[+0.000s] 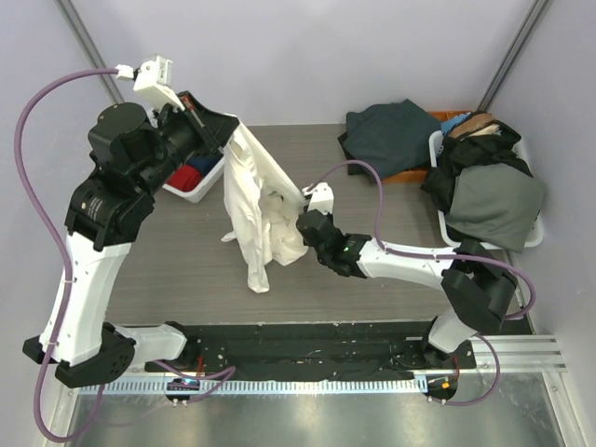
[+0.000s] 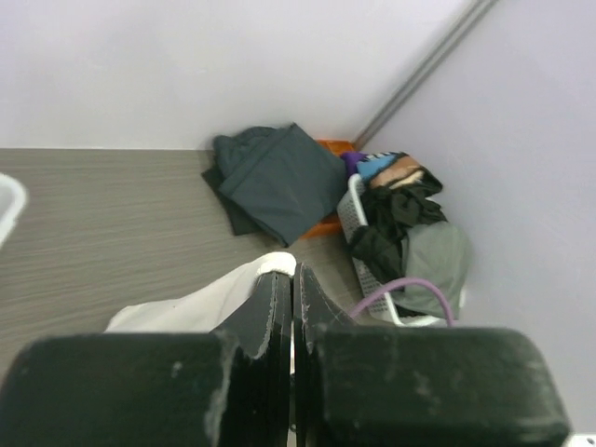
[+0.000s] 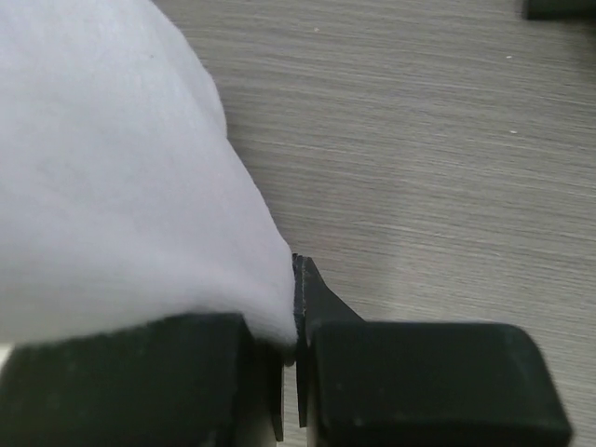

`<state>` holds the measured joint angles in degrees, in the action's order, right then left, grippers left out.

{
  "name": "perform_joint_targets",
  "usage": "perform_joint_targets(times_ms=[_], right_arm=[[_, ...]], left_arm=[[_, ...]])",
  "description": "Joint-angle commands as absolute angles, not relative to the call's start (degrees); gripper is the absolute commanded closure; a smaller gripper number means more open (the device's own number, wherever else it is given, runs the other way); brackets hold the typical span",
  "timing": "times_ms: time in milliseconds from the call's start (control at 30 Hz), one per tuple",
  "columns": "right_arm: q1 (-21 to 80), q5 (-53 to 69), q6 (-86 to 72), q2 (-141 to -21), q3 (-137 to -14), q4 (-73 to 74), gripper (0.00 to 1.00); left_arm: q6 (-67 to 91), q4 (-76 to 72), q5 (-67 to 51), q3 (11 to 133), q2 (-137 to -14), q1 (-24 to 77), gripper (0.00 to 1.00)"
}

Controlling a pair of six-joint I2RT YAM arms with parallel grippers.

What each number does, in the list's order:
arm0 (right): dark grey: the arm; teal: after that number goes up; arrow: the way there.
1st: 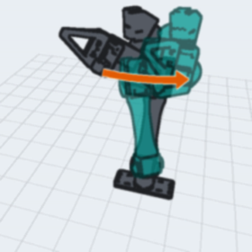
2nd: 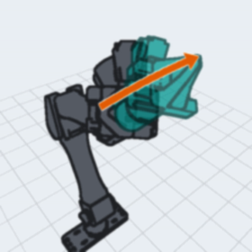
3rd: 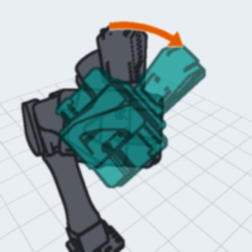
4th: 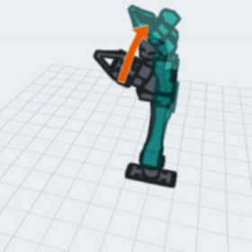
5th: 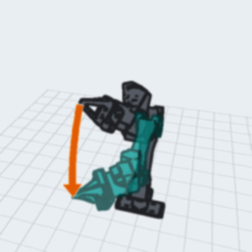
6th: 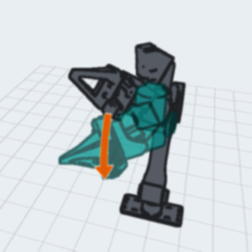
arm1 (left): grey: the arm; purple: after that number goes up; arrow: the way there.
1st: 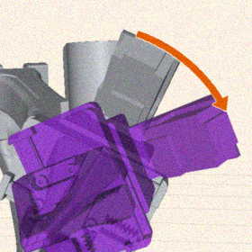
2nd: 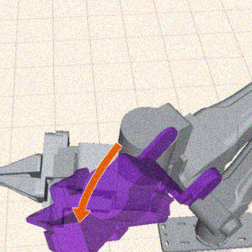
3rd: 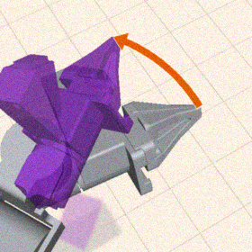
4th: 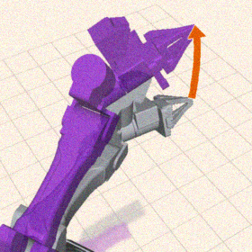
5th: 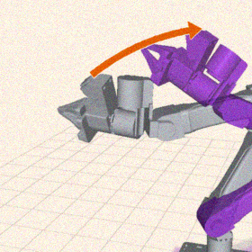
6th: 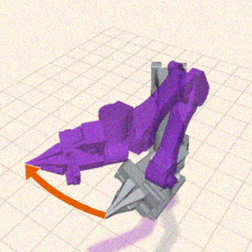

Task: Roll the t-shirts
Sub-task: Flatten out the T-shirt at the center of the board.

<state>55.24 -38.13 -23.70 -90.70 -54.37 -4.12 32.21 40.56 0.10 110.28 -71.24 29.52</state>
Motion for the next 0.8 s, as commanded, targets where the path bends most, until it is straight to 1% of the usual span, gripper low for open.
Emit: perform_joint_targets(times_ms=[0,67,100,133,233,267,300,367,400,433,500,533,567,633,767], right_arm=[[54.50,-35.34,-22.15,-85.62,-57.04,-0.38,0.99],[52.92,-35.33,-21.80,-80.35,-57.83,4.37,0.99],[52.39,-35.16,-21.62,-78.59,-59.49,9.35,0.99],[51.69,-34.72,-21.36,-74.66,-60.63,11.93,0.99],[50.71,-31.39,-18.47,-68.84,-65.90,20.37,0.99],[50.71,-29.29,-17.85,-65.51,-67.48,22.48,0.99],[50.71,-24.48,-16.80,-64.17,-70.98,26.85,0.99],[50.71,-17.96,-16.26,-61.19,-74.43,31.09,0.99],[50.71,-11.67,-16.35,-60.56,-77.49,34.94,0.99],[50.71,-8.38,-16.43,-60.03,-78.82,36.55,0.99],[50.71,-2.06,-16.44,-58.46,-81.46,39.62,0.99],[50.71,4.16,-16.52,-57.75,-81.82,39.81,0.99],[50.71,6.74,-16.78,-57.14,-82.17,39.73,0.99],[50.71,10.70,-18.01,-55.73,-83.75,40.25,0.99],[50.71,13.44,-19.86,-56.86,-85.25,44.20,0.99]], left_arm=[[25.33,42.00,13.65,114.96,-68.38,29.62,1.00],[23.04,42.62,19.48,114.09,-66.89,29.62,1.00],[21.11,42.63,24.65,113.56,-66.19,29.62,1.00],[20.48,42.28,26.35,112.16,-65.66,29.71,1.00],[18.29,41.31,31.45,109.87,-63.20,29.62,1.00],[17.85,41.31,32.33,109.60,-62.32,29.62,1.00],[16.62,41.40,33.21,109.51,-62.05,29.62,1.00],[15.12,42.71,36.29,110.47,-61.44,29.62,1.00],[13.46,43.06,38.39,110.83,-60.65,29.62,1.00],[12.66,43.24,41.37,111.18,-60.04,29.71,1.00],[10.90,42.28,42.62,111.01,-57.67,29.62,1.00],[10.81,41.93,42.89,111.18,-56.96,29.62,1.00],[11.07,41.66,41.93,111.27,-56.26,29.62,1.00],[12.82,41.66,40.18,110.92,-54.94,29.62,1.00],[15.81,40.43,36.57,106.45,-54.23,29.62,1.00]])
